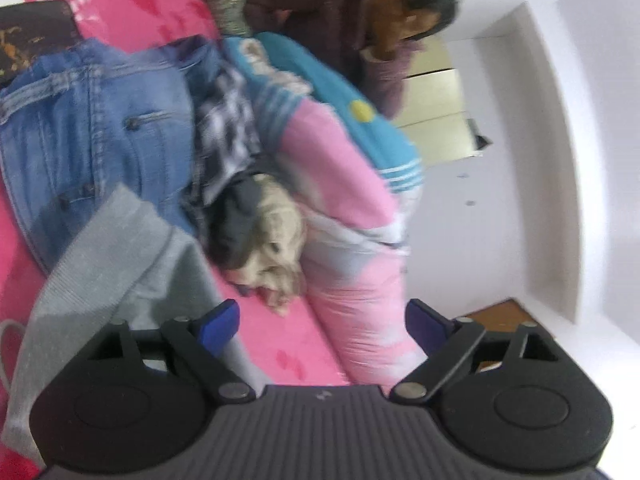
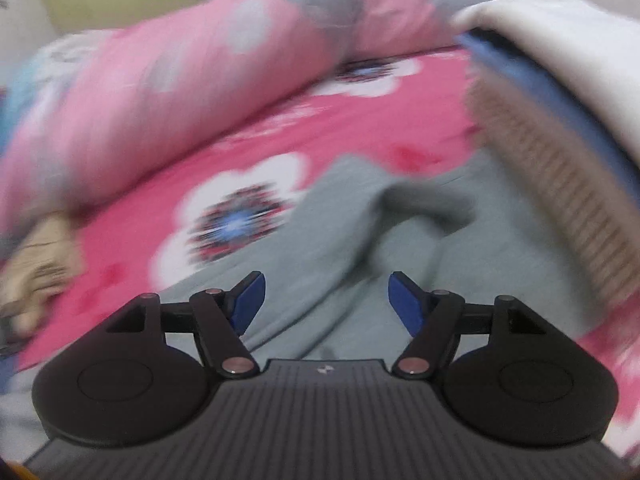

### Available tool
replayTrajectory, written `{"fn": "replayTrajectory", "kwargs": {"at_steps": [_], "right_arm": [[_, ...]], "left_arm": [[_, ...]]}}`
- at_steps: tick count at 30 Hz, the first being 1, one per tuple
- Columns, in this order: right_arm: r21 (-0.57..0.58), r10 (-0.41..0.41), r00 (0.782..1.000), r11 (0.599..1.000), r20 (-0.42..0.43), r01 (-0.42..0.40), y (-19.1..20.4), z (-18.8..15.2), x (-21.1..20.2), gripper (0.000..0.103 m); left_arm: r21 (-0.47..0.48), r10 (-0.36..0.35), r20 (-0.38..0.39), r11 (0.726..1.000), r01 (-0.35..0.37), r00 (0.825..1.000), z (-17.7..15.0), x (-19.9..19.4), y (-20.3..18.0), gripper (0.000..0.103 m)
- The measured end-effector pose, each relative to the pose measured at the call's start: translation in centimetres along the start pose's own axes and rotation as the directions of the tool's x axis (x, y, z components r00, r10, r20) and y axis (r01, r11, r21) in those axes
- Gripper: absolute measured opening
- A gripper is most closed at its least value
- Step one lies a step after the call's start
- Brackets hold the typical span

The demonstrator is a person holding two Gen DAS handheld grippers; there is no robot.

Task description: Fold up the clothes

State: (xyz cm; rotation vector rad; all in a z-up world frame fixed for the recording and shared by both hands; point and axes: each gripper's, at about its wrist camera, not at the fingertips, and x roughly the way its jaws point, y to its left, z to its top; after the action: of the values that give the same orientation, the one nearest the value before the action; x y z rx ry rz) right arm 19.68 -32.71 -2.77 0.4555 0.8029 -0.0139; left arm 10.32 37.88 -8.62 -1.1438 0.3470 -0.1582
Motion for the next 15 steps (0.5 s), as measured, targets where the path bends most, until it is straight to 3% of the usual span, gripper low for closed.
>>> {"fn": "replayTrajectory", "kwargs": {"at_steps": [2,3,6,8,11,15], "right_arm": [[0.044,0.154,0.987,0.987,-0.043,-0.152,1.7,-2.9,-0.8,0.069],[0.075,0.228,0.970,0.972,-0.079,-0.222,2.5,-4.6,-0.6,0.069],[0.176,0.408,0.894,0.909,-0.182,-0.379,5.2,-9.5,0.9,0.069],[0.266,0.510,0.827,0.853,-0.237,-0.450,6.9,-12.7,2.6,0.069],[0.384,0.613,0.745,0.775,-0.262,-0.503,8.7,-16.4,5.4,0.069],[0.516,0.662,0.717,0.702,-0.219,-0.491,9.3,-18.6,9.6,0.069]], "left_arm": [[0.003,-0.040,0.000,0.999,0.040,0.999,0.0,-1.3,-0.2,0.092],[0.004,-0.060,0.001,0.998,0.060,0.998,0.1,-2.0,-0.2,0.092],[0.012,-0.112,-0.001,0.994,0.112,0.994,-0.1,-4.1,-0.4,0.092],[0.037,-0.111,-0.023,0.993,0.112,0.994,-1.8,-5.7,0.0,0.092],[0.003,-0.083,-0.083,0.996,0.084,0.993,-5.6,-6.8,2.0,0.092],[-0.090,-0.011,-0.142,0.996,-0.002,0.990,-10.6,-6.3,5.4,0.089]]}}
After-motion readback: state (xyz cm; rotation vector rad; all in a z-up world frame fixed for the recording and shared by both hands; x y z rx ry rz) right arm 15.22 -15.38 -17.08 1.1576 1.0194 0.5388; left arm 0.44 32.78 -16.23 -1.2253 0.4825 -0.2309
